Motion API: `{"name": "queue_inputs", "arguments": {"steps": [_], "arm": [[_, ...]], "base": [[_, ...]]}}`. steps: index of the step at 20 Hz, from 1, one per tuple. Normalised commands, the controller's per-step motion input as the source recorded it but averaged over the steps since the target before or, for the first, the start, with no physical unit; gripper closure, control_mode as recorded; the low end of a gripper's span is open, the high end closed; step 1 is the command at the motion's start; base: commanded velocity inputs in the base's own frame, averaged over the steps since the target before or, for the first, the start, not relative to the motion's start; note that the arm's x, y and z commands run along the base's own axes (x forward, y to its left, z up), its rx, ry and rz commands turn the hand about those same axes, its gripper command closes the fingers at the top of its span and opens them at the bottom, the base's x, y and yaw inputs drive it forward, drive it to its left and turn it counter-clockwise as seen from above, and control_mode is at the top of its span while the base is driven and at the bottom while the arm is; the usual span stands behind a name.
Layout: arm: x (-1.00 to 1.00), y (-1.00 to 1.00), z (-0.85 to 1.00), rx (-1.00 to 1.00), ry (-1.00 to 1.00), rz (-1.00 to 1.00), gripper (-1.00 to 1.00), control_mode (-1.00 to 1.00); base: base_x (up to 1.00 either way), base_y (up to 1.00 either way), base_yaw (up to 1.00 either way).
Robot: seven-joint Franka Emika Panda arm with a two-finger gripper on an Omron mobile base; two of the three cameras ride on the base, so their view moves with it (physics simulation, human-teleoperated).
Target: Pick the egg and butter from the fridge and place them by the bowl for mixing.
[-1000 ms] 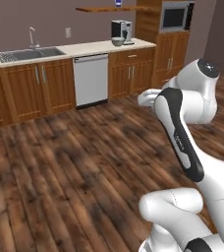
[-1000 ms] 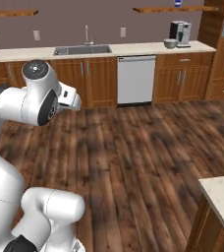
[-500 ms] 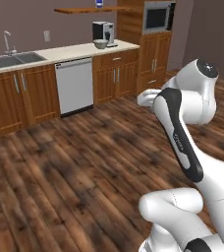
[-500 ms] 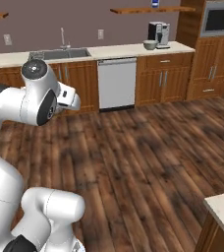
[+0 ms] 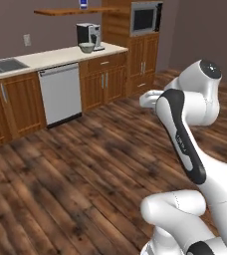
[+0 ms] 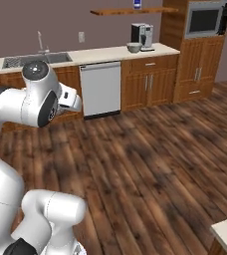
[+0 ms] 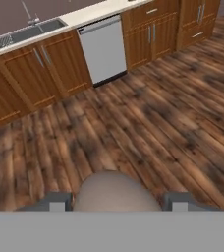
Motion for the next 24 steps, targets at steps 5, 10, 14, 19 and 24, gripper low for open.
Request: {"name": "queue_inputs", "arguments": {"steps": [5, 10, 14, 19, 24], "arm": [[0.00, 0.00, 0.00, 0.00, 0.00, 0.00, 1.00, 1.00], [0.00, 0.00, 0.00, 0.00, 0.00, 0.00, 1.00, 1.00], [0.00, 0.00, 0.00, 0.00, 0.00, 0.00, 1.00, 1.00], [0.00, 0.00, 0.00, 0.00, 0.00, 0.00, 1.00, 1.00], [0.00, 0.00, 0.00, 0.00, 0.00, 0.00, 1.00, 1.00]], "base": [[0.74, -0.09, -0.17], [0.77, -0.10, -0.13], [0.80, -0.11, -0.10], [0.83, -0.12, -0.06], [0.84, -0.11, -0.04]]}}
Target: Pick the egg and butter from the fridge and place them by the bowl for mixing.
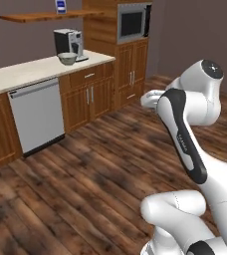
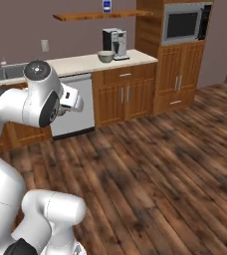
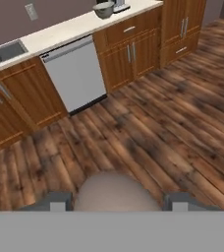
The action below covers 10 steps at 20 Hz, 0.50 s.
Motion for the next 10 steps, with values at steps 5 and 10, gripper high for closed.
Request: {"name": "queue_inputs", "arguments": {"steps": [5, 10], "arm": [[0.00, 0.00, 0.00, 0.00, 0.00, 0.00, 1.00, 1.00], [0.00, 0.00, 0.00, 0.00, 0.00, 0.00, 1.00, 1.00]], "base": [[0.86, -0.09, -0.02], [0.87, -0.08, 0.00]]}}
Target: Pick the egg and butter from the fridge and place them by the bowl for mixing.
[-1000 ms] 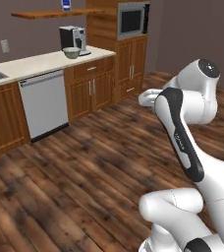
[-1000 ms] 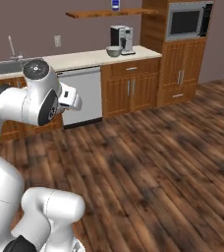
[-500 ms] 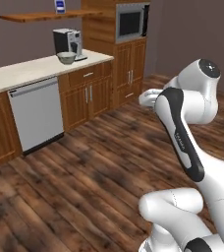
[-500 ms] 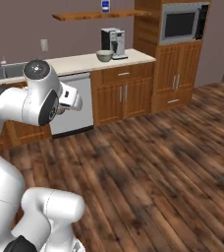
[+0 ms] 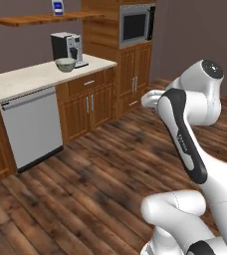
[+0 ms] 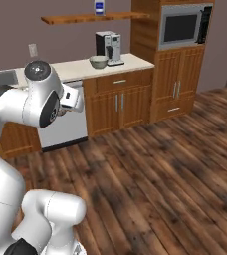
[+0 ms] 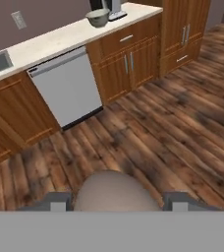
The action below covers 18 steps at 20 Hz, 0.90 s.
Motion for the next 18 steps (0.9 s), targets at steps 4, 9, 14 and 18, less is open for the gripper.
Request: {"name": "queue_inputs", "arguments": {"steps": [4, 9, 14, 18], "arm": [[0.00, 0.00, 0.00, 0.00, 0.00, 0.00, 1.00, 1.00], [0.00, 0.00, 0.00, 0.00, 0.00, 0.00, 1.00, 1.00], [0.00, 0.00, 0.00, 0.00, 0.00, 0.00, 1.00, 1.00], [0.00, 0.00, 0.00, 0.00, 0.00, 0.00, 1.00, 1.00]], "base": [[0.89, -0.07, 0.00], [0.90, -0.07, 0.00], [0.92, -0.08, 0.00], [0.94, -0.09, 0.00]]}}
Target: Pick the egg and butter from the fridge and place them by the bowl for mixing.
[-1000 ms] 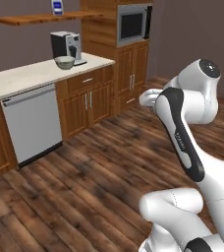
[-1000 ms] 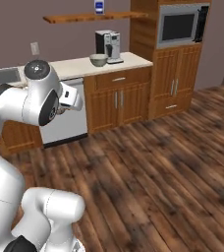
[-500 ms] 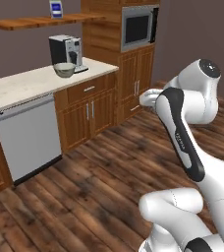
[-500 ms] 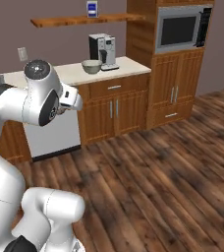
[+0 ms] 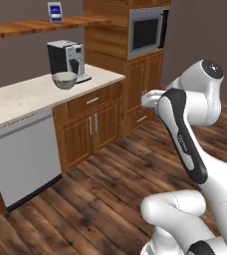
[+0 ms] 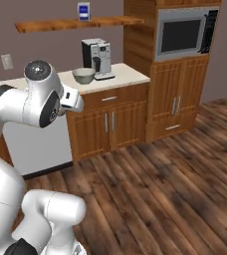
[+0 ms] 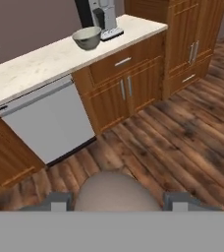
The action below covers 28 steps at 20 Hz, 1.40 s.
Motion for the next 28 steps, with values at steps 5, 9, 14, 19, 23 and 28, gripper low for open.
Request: {"name": "queue_inputs", "arguments": {"steps": [5, 9, 14, 19, 23, 28], "arm": [[0.00, 0.00, 0.00, 0.00, 0.00, 0.00, 1.00, 1.00], [0.00, 0.00, 0.00, 0.00, 0.00, 0.00, 1.00, 1.00], [0.00, 0.00, 0.00, 0.00, 0.00, 0.00, 1.00, 1.00], [0.00, 0.00, 0.00, 0.00, 0.00, 0.00, 1.00, 1.00], [0.00, 0.00, 0.00, 0.00, 0.00, 0.00, 1.00, 1.00], [0.00, 0.00, 0.00, 0.00, 0.00, 0.00, 1.00, 1.00]], "base": [[0.94, -0.10, 0.01], [0.94, -0.07, 0.07], [0.94, -0.04, 0.13], [0.94, -0.02, 0.18], [0.94, -0.03, 0.19], [0.90, -0.09, 0.26]]}}
